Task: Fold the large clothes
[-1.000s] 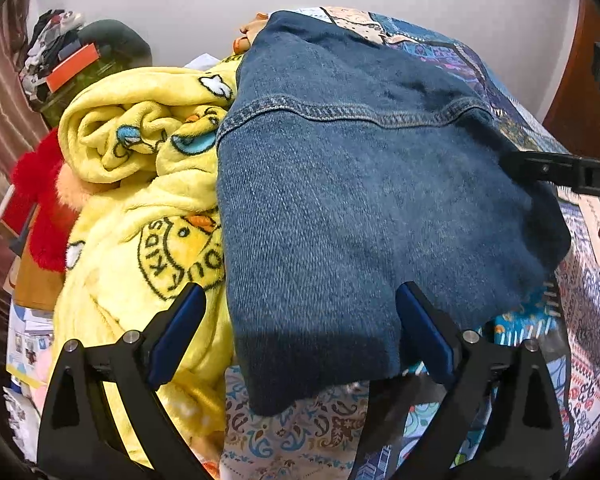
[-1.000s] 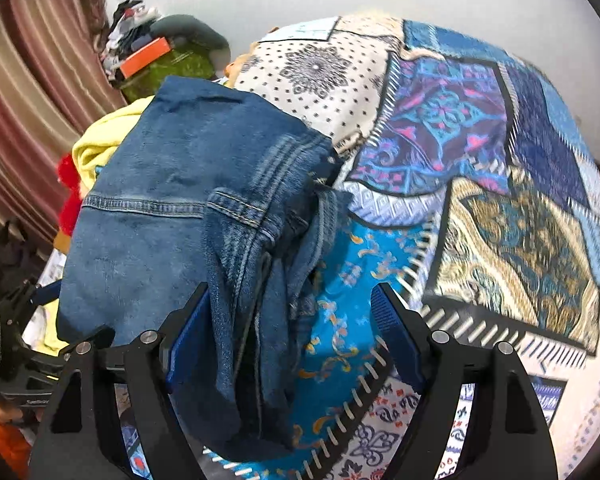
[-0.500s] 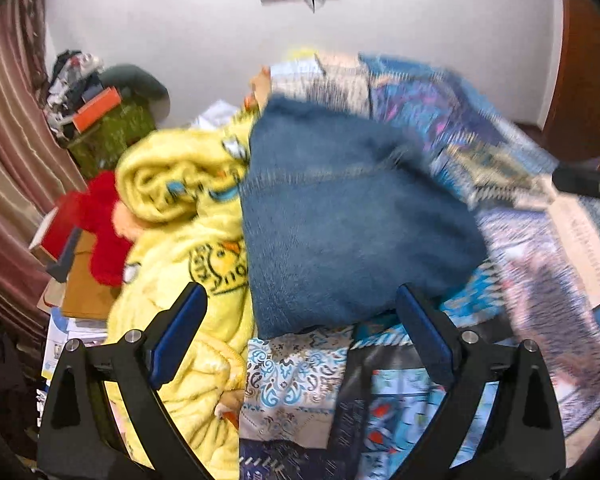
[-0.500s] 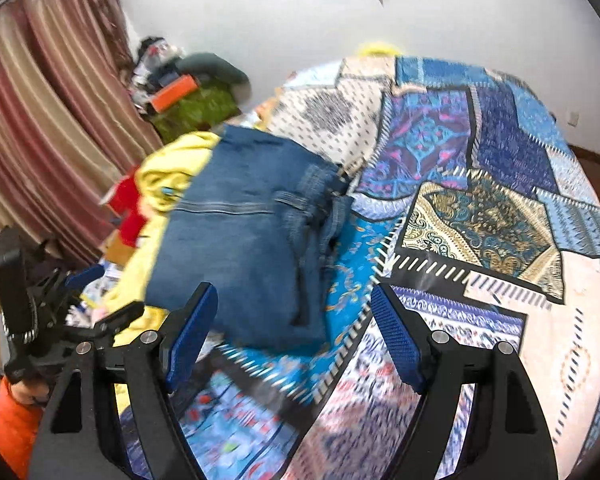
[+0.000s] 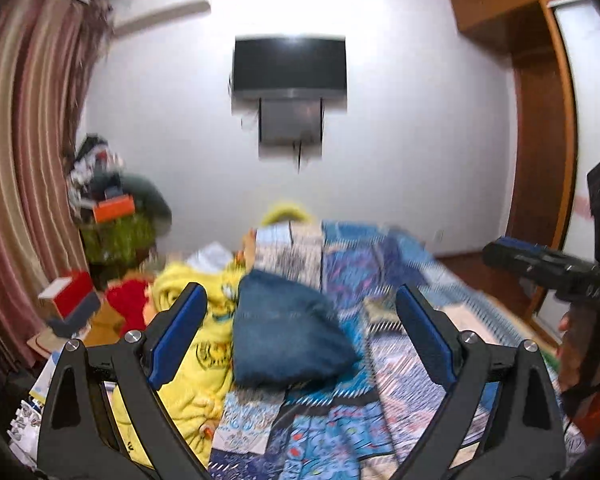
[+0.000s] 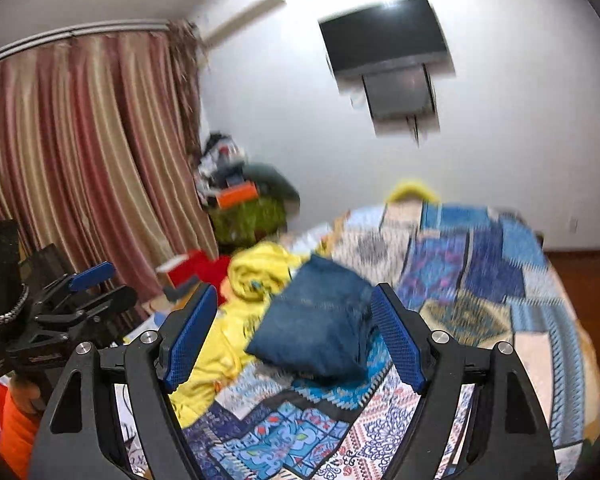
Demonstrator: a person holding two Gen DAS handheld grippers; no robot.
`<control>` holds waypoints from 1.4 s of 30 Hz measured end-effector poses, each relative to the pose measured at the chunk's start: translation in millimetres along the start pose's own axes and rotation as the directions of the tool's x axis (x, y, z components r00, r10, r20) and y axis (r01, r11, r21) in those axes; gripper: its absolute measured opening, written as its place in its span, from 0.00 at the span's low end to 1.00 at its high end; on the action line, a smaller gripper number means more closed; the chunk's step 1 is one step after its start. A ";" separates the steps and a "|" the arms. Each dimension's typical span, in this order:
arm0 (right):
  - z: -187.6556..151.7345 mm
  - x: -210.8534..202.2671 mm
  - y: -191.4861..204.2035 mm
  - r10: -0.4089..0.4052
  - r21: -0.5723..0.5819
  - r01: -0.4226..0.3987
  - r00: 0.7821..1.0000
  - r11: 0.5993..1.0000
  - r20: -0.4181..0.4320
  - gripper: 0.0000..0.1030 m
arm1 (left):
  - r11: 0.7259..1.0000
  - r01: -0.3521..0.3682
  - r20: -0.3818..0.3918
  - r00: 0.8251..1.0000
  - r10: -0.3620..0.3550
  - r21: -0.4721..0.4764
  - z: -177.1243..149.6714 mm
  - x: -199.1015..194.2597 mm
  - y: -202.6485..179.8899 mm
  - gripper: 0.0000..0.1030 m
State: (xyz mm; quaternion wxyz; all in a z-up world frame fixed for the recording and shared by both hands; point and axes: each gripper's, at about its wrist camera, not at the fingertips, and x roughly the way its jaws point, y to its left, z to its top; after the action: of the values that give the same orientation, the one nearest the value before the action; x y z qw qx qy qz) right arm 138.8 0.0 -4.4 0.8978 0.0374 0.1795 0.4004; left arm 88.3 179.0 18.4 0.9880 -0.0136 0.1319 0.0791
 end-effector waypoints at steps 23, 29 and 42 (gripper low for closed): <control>-37.2 -67.1 42.1 -0.109 -0.051 0.115 0.987 0.992 0.117 0.87 | 0.995 -0.098 0.144 0.984 0.102 -0.034 -31.8 -81.1 -44.0 0.99; -38.5 -73.6 40.9 -0.138 -0.048 0.145 0.981 0.988 0.136 0.99 | 0.995 -0.090 0.132 0.987 0.093 -0.031 -35.9 -77.6 -45.8 0.99; -38.9 -77.9 41.4 -0.180 -0.040 0.188 0.973 0.981 0.146 1.00 | 0.995 -0.089 0.132 0.987 0.094 -0.039 -38.5 -77.4 -43.7 0.99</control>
State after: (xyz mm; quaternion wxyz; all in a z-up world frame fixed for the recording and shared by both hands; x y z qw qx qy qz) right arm 48.0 -32.0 -9.2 0.9423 0.0248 0.1069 0.3164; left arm 11.6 122.2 1.9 0.9896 -0.0183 0.0646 0.1273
